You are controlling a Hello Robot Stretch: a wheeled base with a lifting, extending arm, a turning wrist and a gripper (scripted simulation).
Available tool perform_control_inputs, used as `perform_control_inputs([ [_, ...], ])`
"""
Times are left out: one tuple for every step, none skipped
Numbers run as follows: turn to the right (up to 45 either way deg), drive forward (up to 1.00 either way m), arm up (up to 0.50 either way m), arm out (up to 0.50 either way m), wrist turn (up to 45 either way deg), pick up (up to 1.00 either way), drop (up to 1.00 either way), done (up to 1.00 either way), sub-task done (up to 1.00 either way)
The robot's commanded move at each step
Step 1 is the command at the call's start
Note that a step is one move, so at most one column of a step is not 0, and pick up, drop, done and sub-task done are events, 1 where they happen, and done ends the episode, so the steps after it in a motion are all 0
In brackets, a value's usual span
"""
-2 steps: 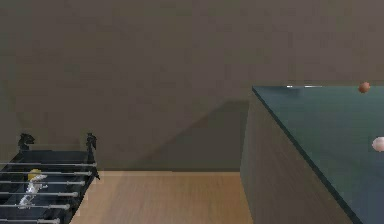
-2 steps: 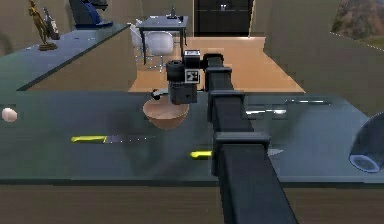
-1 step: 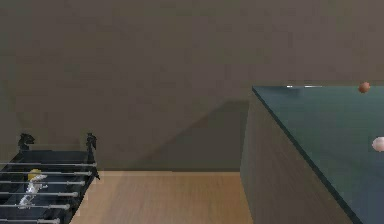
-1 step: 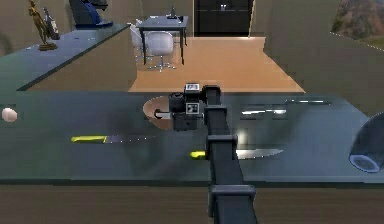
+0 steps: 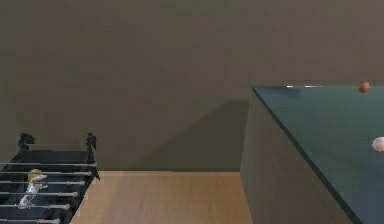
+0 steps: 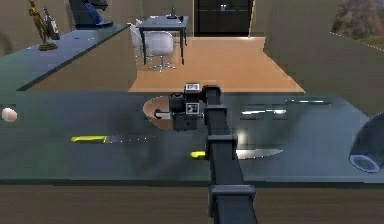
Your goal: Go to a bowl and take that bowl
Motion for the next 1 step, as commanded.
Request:
perform_control_inputs([
  [0.0, 0.00, 0.08, 0.00, 0.0, 0.00, 0.00, 0.00, 0.00],
])
